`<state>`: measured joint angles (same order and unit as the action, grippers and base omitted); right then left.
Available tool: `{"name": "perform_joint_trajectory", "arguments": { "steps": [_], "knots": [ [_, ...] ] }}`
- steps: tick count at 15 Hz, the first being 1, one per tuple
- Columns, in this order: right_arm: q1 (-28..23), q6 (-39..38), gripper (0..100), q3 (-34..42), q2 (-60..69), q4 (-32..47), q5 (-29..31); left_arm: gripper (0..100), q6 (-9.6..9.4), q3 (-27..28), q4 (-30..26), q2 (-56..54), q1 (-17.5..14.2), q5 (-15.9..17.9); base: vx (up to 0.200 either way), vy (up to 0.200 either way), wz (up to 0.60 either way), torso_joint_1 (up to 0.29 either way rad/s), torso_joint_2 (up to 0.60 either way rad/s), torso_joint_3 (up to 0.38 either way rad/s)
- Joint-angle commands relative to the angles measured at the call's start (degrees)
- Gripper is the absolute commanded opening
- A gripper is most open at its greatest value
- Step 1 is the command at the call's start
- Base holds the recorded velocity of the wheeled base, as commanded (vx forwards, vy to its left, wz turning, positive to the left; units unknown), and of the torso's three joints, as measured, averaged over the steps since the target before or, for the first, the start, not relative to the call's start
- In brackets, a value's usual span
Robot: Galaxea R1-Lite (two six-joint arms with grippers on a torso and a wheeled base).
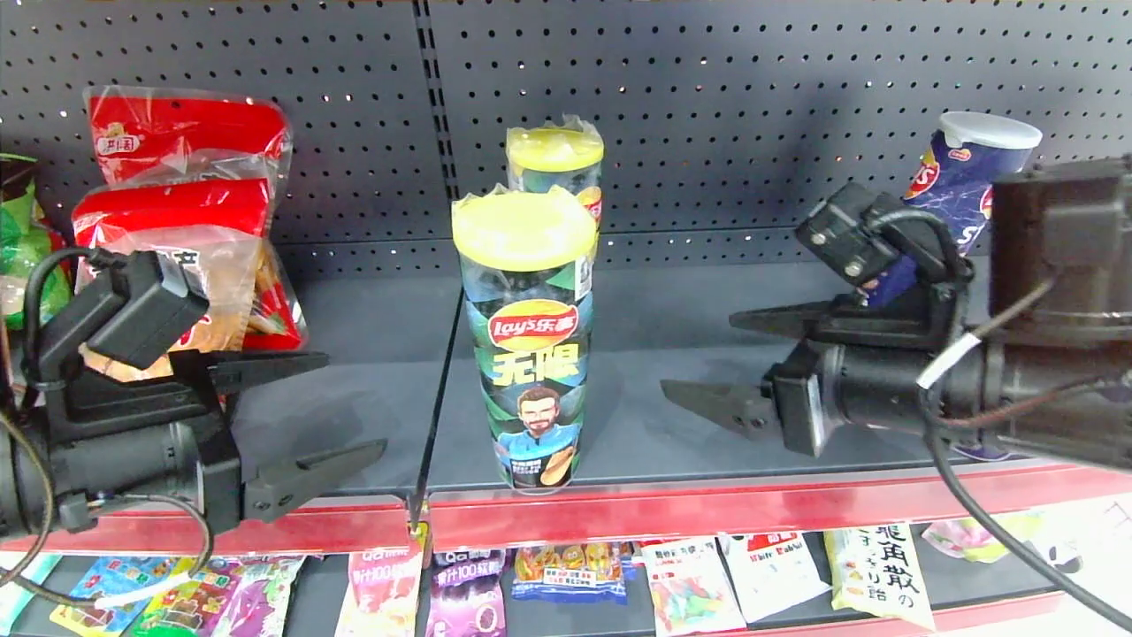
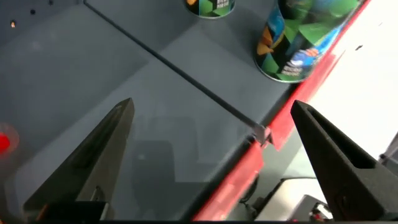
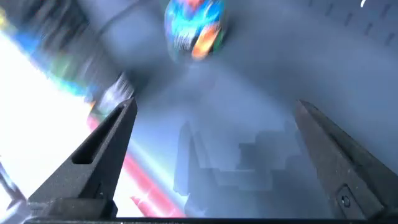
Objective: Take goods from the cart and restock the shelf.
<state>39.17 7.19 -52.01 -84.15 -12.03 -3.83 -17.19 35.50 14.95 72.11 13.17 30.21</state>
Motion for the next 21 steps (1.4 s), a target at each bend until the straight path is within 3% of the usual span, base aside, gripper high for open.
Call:
{"name": "perform_joint_trajectory", "arguments": {
  "steps": [1, 7, 13, 16, 21],
  "knots": [
    [1.9, 0.1, 100, 8.9, 10.9, 0.0, -0.1, 100, -0.65, 2.8, 0.0, 5.1, 1.5, 0.0, 0.000, 0.000, 0.00, 0.000, 0.00, 0.000],
    [-0.4, 0.2, 100, 21.0, 27.5, 0.3, 0.3, 100, -1.00, 7.5, 0.0, 12.4, 7.8, -1.7, 0.000, 0.000, 0.00, 0.000, 0.00, 0.000],
    [-2.2, -0.1, 100, 20.6, 29.5, 0.3, 2.1, 100, -1.44, 8.0, 0.0, 14.5, 7.9, -1.9, 0.000, 0.000, 0.00, 0.000, 0.00, 0.000],
    [-2.2, -0.4, 100, 20.6, 29.5, 0.3, 2.2, 100, -2.76, 9.8, 0.0, 16.3, 8.4, -1.9, 0.000, 0.000, 0.00, 0.000, 0.00, 0.000],
    [-2.3, -0.5, 100, 20.4, 29.0, 0.1, 2.2, 100, -2.85, 11.7, 0.0, 18.1, 9.2, -1.9, 0.000, 0.000, 0.00, 0.000, 0.00, 0.000]
  ]
}}
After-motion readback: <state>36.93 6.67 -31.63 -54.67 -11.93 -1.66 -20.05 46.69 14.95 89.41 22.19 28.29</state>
